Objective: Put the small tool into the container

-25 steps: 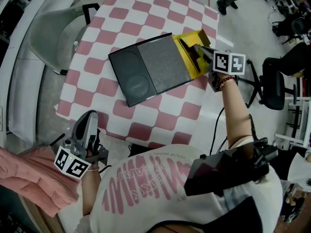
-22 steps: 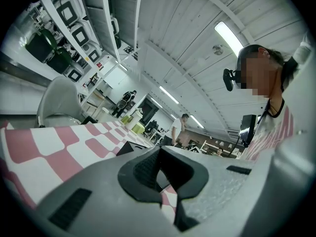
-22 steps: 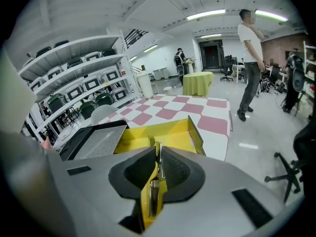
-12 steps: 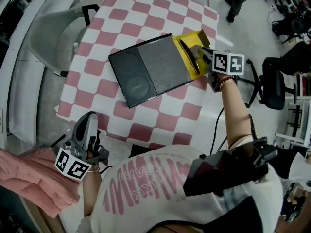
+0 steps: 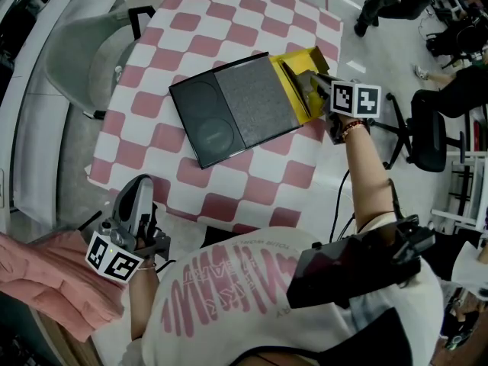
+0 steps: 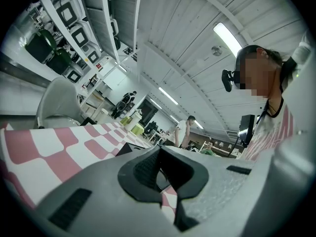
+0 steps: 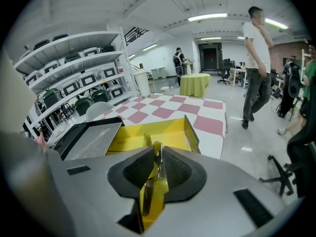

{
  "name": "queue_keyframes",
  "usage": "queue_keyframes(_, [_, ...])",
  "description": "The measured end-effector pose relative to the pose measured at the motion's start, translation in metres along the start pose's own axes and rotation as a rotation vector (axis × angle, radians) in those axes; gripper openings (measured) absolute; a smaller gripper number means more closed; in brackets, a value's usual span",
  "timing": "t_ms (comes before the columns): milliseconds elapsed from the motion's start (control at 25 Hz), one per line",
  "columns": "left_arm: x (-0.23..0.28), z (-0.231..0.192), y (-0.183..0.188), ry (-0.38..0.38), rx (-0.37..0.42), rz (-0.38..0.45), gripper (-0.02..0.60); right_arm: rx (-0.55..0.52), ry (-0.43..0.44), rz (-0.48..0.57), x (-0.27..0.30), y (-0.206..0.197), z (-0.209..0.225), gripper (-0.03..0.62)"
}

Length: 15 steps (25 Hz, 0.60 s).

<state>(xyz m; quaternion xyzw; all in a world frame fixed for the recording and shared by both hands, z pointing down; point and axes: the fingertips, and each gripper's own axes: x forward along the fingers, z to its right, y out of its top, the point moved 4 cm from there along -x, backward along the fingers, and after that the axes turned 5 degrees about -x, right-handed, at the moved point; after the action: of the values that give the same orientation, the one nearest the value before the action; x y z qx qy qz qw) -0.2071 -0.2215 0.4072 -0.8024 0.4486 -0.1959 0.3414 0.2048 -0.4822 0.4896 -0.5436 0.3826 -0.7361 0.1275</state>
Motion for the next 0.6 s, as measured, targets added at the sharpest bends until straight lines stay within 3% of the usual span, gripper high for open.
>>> queue_keyframes(600, [-0.0021, -0.0018, -0.0004, 0.010, -0.001, 0.000, 0.008, -0.011, -0.045, -0.007, 0.0015, -0.0019, 0.0057, 0.055])
